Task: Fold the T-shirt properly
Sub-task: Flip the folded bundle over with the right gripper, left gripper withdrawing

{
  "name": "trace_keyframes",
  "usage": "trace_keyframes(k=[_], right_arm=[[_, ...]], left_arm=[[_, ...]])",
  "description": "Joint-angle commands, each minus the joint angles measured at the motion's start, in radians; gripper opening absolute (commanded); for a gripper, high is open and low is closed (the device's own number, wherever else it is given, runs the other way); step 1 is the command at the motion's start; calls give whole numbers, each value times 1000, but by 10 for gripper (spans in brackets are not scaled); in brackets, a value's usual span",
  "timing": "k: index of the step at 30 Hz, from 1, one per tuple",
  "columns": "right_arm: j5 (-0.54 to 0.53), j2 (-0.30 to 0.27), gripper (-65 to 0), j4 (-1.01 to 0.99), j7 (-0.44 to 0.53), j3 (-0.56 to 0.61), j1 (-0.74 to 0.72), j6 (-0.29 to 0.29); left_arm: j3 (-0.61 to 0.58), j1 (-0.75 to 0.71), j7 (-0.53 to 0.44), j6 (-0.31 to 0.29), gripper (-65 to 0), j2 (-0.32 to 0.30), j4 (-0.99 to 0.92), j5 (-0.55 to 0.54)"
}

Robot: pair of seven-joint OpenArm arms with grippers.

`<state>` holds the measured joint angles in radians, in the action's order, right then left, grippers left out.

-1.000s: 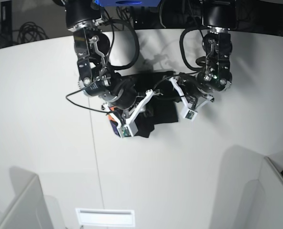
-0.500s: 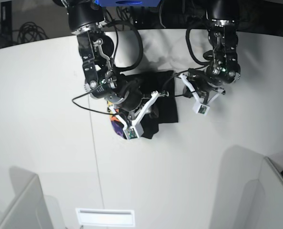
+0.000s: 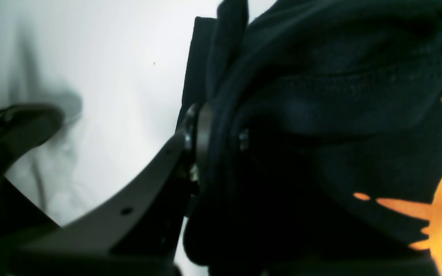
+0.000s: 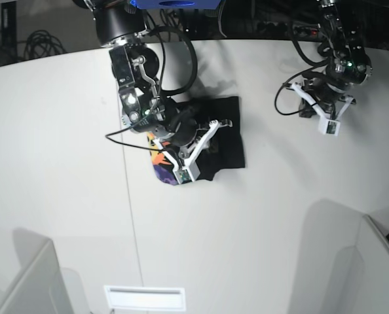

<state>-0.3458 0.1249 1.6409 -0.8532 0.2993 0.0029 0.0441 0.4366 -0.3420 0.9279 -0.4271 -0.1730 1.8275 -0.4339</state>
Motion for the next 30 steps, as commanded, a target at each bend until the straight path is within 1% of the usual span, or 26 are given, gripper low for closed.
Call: trace_keyframes(k=[1, 3, 5, 6, 8, 10, 13, 17, 20, 24, 30], right_arm=[[-11, 11, -650, 12, 32, 2, -17, 4], [-11, 11, -650, 11, 36, 2, -17, 4], [-11, 11, -531, 11, 36, 2, -17, 4], [-11, 11, -471, 11, 36, 2, -17, 4], [-11, 11, -393, 12, 38, 2, -17, 4], [-12, 14, -353, 12, 59, 4, -19, 4], [-12, 14, -345, 12, 94, 51, -19, 4], [-12, 14, -344, 12, 99, 122, -28, 4], [-12, 14, -347, 11, 99, 153, -33, 3], [-12, 14, -348, 11, 99, 203, -37, -37], [-12, 14, -350, 18, 93, 361, -62, -42]], left_arm=[[31, -16, -19, -2, -650, -27, 15, -47], [81, -44, -19, -2, -650, -59, 15, -141], [127, -65, -19, -2, -650, -86, 15, -202], [146, -73, -19, -2, -650, -93, 15, -214], [173, -76, -19, -2, -650, -95, 15, -219], [195, -82, -19, -2, -650, -101, 15, -220], [201, -84, -19, -2, -650, -101, 15, -222], [198, -82, -19, -2, -650, -96, 15, -222], [199, -81, -19, -2, -650, -96, 15, -224], [201, -82, -19, -2, -650, -98, 15, -224], [202, -79, -19, -2, -650, -99, 15, -224]])
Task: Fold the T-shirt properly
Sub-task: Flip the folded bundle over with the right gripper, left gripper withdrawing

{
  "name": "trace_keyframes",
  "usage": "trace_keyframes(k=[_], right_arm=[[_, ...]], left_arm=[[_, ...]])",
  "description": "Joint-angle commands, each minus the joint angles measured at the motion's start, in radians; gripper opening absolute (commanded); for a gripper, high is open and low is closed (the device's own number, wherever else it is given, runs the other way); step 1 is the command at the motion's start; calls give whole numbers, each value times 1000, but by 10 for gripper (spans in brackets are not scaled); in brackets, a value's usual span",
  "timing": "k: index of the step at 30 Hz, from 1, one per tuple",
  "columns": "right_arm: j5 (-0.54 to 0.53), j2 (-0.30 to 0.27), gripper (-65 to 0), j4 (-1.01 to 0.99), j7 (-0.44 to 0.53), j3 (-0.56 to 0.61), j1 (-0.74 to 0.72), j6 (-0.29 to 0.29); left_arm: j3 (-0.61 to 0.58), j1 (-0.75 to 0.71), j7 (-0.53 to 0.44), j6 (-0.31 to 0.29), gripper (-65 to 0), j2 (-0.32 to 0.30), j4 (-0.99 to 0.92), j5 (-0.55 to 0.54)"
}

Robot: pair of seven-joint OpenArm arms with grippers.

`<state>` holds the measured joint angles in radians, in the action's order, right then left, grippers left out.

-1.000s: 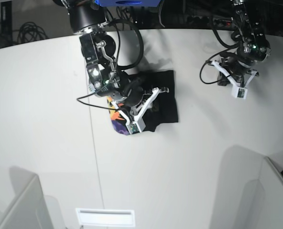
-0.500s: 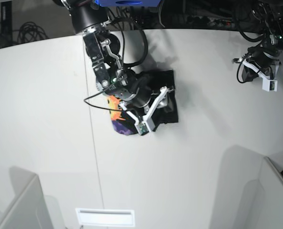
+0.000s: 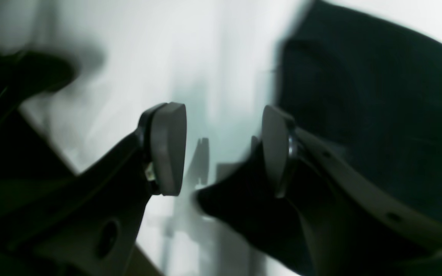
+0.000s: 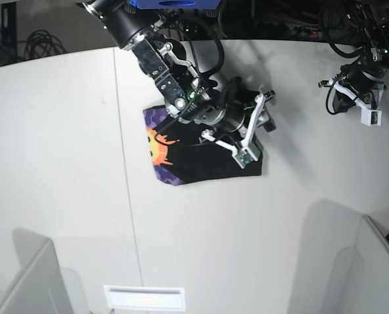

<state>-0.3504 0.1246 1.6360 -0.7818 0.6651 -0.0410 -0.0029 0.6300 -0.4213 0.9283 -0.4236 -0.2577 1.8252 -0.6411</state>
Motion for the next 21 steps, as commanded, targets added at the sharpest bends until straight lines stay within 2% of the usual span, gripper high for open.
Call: trace_keyframes(k=[1, 3, 5, 6, 8, 10, 15, 17, 18, 21], right_arm=[[-8, 13, -351, 27, 22, 20, -20, 5], [-5, 8, -353, 54, 25, 22, -21, 5], [-3, -13, -362, 86, 28, -46, -13, 5], [-3, -26, -395, 106, 28, -106, -10, 5], [-5, -33, -503, 128, 29, -212, 13, 8], [-5, -36, -650, 152, 54, -318, 36, 11], [-5, -38, -650, 191, 120, -492, 120, 11], [-5, -61, -650, 212, 118, -528, 152, 11], [-5, -79, -650, 224, 118, -531, 168, 11], [-5, -113, -650, 241, 124, -537, 207, 11]], left_arm=[[9, 0, -19, -5, -650, -15, 17, -16], [4, 0, -19, -5, -650, -15, 18, -19], [0, 0, -19, -5, -650, -12, 23, -21], [0, 0, -19, -5, -650, -10, 28, -23], [-2, 3, -19, -5, -650, -5, 28, -26], [-28, 23, -19, -5, -650, 8, 17, -75], [-103, 52, -19, -5, -650, 14, -5, -233], [-117, 63, -19, -5, -650, 14, -3, -267], [-124, 65, -19, -5, -625, 14, -3, -280], [-154, 83, -19, -5, -393, 14, -11, -317]])
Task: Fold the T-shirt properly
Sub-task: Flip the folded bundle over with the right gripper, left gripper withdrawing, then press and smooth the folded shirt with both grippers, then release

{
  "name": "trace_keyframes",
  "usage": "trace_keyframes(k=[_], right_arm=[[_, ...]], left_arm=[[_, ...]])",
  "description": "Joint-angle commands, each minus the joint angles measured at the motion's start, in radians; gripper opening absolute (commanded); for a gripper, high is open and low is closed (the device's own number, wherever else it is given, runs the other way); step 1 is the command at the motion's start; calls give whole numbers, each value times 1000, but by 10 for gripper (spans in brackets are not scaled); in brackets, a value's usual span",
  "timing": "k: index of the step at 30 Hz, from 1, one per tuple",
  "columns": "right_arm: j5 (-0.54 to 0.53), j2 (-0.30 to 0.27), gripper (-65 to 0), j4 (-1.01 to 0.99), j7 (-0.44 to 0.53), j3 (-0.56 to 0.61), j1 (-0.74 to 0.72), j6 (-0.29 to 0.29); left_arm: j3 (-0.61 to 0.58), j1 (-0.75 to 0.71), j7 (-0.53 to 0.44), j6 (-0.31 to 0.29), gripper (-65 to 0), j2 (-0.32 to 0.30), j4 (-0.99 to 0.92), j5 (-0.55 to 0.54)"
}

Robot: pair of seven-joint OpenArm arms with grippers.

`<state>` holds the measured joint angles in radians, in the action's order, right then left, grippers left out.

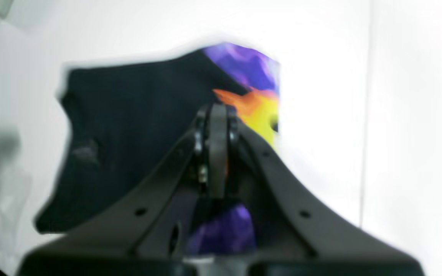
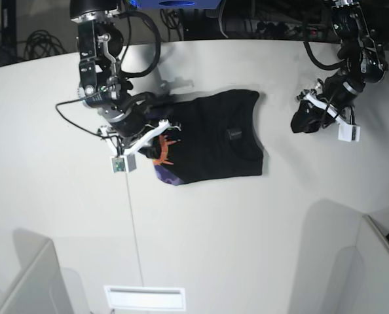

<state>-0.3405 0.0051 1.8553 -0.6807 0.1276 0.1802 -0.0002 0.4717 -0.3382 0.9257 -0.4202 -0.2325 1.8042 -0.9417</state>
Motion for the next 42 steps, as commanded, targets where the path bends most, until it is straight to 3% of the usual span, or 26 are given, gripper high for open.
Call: trace_keyframes(k=[1, 4, 6, 15, 24, 40, 42], right_arm=[[-15, -1, -650, 24, 23, -3, -6, 9], [-16, -12, -650, 25, 23, -24, 2, 9], [-16, -12, -650, 25, 19, -29, 3, 9], [-16, -12, -650, 25, 17, -21, 3, 10], [-16, -12, -650, 25, 17, -30, 3, 10], [-16, -14, -650, 25, 23, -30, 3, 10], [-16, -14, -650, 25, 23, -30, 2, 10]], left_arm=[[-14, 1, -17, -9, -306, -9, 10, -20], [-77, 6, -24, -9, -94, -9, 9, -18], [-95, 11, -26, -9, -43, -5, -7, -23], [-107, 121, -23, -6, -43, 78, -172, -10], [-209, 184, -24, -3, -43, 160, -223, 183], [-219, 288, -21, -1, -46, 187, -447, 183], [-219, 288, -21, -1, -91, 187, -449, 183]])
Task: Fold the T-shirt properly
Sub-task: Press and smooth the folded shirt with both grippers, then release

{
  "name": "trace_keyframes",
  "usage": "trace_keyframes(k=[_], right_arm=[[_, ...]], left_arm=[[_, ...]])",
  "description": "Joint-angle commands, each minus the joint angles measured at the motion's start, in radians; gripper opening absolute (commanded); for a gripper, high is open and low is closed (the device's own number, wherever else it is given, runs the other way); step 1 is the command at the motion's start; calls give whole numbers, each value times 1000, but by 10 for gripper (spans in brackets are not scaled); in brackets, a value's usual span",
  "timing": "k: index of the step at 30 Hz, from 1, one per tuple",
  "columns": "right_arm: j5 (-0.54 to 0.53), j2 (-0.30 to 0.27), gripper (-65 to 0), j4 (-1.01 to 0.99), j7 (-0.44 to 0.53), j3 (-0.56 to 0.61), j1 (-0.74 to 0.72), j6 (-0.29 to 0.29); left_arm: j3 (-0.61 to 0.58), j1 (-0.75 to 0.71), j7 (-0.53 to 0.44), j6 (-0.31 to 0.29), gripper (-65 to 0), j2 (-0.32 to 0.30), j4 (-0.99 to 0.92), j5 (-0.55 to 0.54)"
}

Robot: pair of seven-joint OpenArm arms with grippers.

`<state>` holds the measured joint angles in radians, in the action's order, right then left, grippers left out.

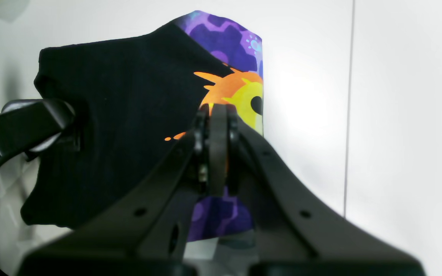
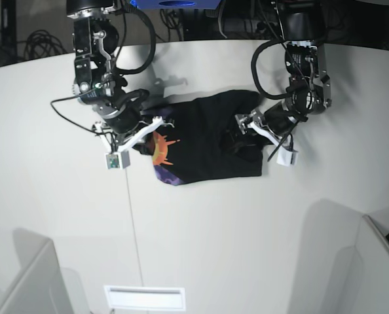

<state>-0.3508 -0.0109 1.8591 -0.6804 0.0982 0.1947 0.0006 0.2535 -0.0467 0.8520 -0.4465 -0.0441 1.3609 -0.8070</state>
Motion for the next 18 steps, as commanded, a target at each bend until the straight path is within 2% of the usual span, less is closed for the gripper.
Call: trace_keyframes(k=[1, 6, 10, 14, 16, 18], right_arm=[[-6, 2, -650, 21, 23, -2, -14, 9], [-6, 2, -650, 21, 24, -5, -16, 9], [-6, 10, -650, 21, 24, -71, -11, 9], [-6, 10, -650, 21, 20, -145, 1, 9], [-8, 10, -650, 23, 21, -188, 9, 9], [-8, 10, -650, 23, 17, -226, 18, 9]], left_arm=[[-1, -3, 54, 25, -133, -3, -5, 48], [-76, 1, 51, 25, -365, -6, -5, 48], [-92, 9, 57, 25, -492, -7, -7, 48], [-95, 12, 57, 27, -642, -44, -7, 48], [-96, 12, 59, 27, -650, -60, -5, 48], [-119, 12, 59, 56, -650, -84, 1, 48]])
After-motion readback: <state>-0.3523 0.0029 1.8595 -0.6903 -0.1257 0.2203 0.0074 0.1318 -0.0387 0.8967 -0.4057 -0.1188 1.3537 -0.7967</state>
